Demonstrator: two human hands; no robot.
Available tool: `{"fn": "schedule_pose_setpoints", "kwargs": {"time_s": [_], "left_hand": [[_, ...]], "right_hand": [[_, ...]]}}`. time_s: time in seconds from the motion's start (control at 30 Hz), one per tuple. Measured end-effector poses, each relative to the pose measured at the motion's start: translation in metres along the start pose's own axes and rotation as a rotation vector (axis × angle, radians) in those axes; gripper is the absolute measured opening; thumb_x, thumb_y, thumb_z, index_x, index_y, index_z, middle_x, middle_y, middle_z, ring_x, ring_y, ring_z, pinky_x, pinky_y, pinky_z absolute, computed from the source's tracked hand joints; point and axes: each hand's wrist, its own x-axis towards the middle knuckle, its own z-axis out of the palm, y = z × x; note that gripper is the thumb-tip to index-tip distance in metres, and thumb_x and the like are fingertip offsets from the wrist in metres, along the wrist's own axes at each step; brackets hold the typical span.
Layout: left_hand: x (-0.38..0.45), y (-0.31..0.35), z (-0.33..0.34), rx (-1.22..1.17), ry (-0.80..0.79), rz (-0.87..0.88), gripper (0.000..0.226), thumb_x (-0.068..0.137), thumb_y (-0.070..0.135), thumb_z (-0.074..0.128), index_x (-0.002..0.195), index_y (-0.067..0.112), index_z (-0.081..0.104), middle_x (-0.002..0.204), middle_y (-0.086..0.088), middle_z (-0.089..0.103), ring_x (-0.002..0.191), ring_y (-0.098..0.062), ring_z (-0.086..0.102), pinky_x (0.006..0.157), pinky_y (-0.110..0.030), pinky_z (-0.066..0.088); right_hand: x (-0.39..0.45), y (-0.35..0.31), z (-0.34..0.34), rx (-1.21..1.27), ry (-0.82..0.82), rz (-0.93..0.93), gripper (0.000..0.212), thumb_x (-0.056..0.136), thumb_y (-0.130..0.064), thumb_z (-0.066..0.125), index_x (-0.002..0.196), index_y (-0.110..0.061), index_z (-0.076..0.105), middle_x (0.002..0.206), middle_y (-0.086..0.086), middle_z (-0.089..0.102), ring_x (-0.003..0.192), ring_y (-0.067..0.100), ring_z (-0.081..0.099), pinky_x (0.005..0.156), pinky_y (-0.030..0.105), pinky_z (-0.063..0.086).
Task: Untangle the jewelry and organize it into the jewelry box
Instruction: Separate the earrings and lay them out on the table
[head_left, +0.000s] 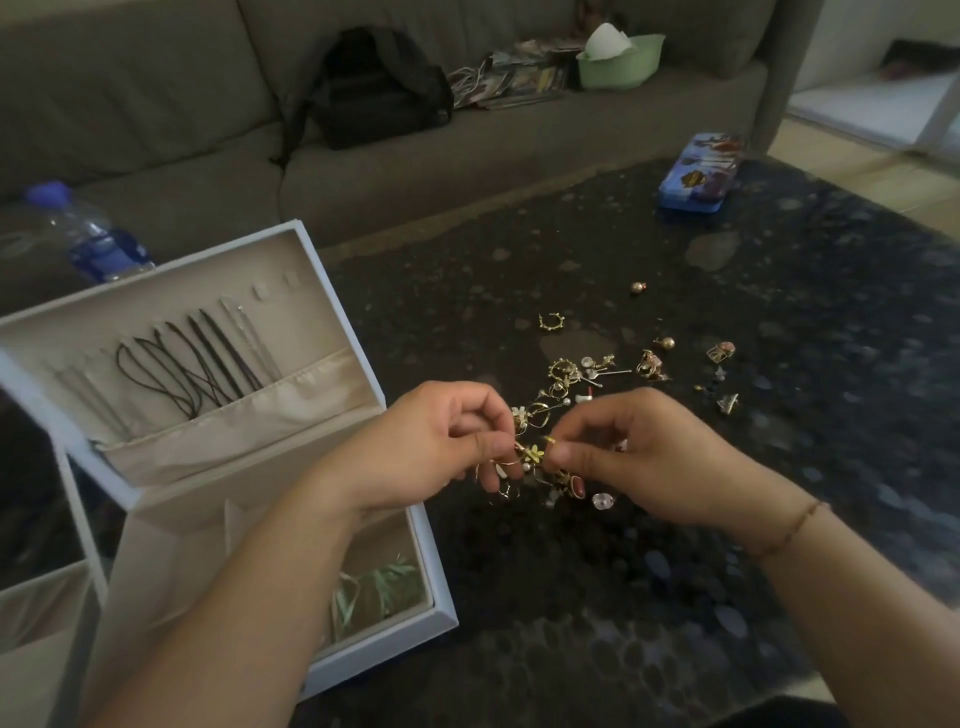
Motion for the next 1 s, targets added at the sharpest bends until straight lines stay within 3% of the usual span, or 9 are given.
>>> {"fn": "schedule_pose_setpoints", "kwargs": {"time_s": [0.1, 0.2, 0.33, 0.4, 0.5, 0.63, 0.8, 1.0], "left_hand": [[-0.005, 0.001, 0.004, -0.041, -0.043, -0.023, 0.018, 0.095, 0.015, 0.064, 0.113, 0.017, 0.063, 0.095, -0.002, 0.077, 0.084, -0.02, 0.072, 0.077, -0.03, 0.055], [-0.009, 0.001, 0.016, -0.011, -0.047, -0.019, 0.02, 0.095, 0.019, 0.065, 0.115, 0.02, 0.066, 0.096, 0.0, 0.077, 0.09, -0.017, 0.072, 0.09, -0.037, 0.057], [-0.015, -0.001, 0.017, -0.027, 0.204, -0.007, 0.009, 0.094, 0.014, 0.066, 0.102, 0.018, 0.068, 0.087, 0.003, 0.077, 0.083, -0.01, 0.074, 0.084, -0.032, 0.058], [-0.021, -0.001, 0.009, -0.135, 0.357, -0.008, 0.008, 0.096, 0.014, 0.061, 0.101, 0.017, 0.067, 0.086, 0.003, 0.077, 0.082, -0.011, 0.074, 0.077, -0.023, 0.056], [-0.026, -0.003, -0.001, -0.304, 0.484, -0.016, 0.01, 0.1, 0.015, 0.054, 0.102, 0.013, 0.063, 0.091, 0.0, 0.078, 0.088, -0.016, 0.074, 0.083, -0.03, 0.055], [-0.027, -0.005, -0.003, -0.42, 0.492, -0.016, 0.011, 0.103, 0.018, 0.049, 0.101, 0.011, 0.057, 0.093, -0.008, 0.077, 0.089, -0.024, 0.074, 0.087, -0.037, 0.053], [-0.03, -0.01, 0.001, -0.438, 0.484, -0.034, 0.012, 0.103, 0.018, 0.049, 0.101, 0.009, 0.058, 0.093, -0.01, 0.076, 0.09, -0.027, 0.073, 0.093, -0.046, 0.052], [-0.031, -0.009, -0.002, -0.445, 0.478, -0.036, 0.011, 0.103, 0.013, 0.048, 0.1, 0.009, 0.058, 0.092, -0.01, 0.076, 0.089, -0.028, 0.073, 0.093, -0.045, 0.052]], "right_hand": [[0.004, -0.002, 0.004, 0.032, 0.162, -0.065, 0.011, 0.089, -0.023, 0.069, 0.078, -0.026, 0.072, 0.069, -0.015, 0.069, 0.06, -0.002, 0.06, 0.057, 0.01, 0.043], [0.009, -0.005, 0.009, -0.03, 0.198, -0.076, 0.01, 0.087, -0.022, 0.072, 0.079, -0.029, 0.073, 0.069, -0.022, 0.068, 0.063, -0.006, 0.06, 0.06, 0.006, 0.04], [0.022, -0.007, 0.014, 0.108, 0.278, -0.072, 0.015, 0.092, -0.036, 0.059, 0.087, -0.03, 0.072, 0.073, -0.012, 0.07, 0.061, -0.001, 0.06, 0.058, 0.014, 0.045], [0.027, -0.002, 0.015, -0.096, 0.333, -0.019, 0.013, 0.094, -0.037, 0.058, 0.091, -0.032, 0.07, 0.075, -0.013, 0.068, 0.063, -0.001, 0.058, 0.059, 0.017, 0.048], [0.031, 0.006, 0.031, -0.621, 0.209, 0.015, 0.013, 0.092, -0.036, 0.06, 0.1, -0.036, 0.07, 0.095, -0.016, 0.064, 0.094, 0.006, 0.059, 0.078, 0.03, 0.053], [0.036, 0.012, 0.058, -0.777, 0.173, -0.093, 0.026, 0.092, -0.037, 0.059, 0.118, -0.038, 0.066, 0.11, -0.013, 0.061, 0.102, 0.015, 0.053, 0.072, 0.028, 0.045], [0.048, 0.011, 0.058, -0.957, 0.188, -0.029, 0.012, 0.088, -0.031, 0.063, 0.096, -0.034, 0.071, 0.098, -0.011, 0.063, 0.092, 0.017, 0.052, 0.063, 0.028, 0.039], [0.044, 0.007, 0.037, -0.913, 0.042, 0.122, 0.02, 0.091, -0.033, 0.05, 0.097, -0.032, 0.069, 0.097, -0.013, 0.063, 0.104, 0.013, 0.05, 0.071, 0.027, 0.043]]}}
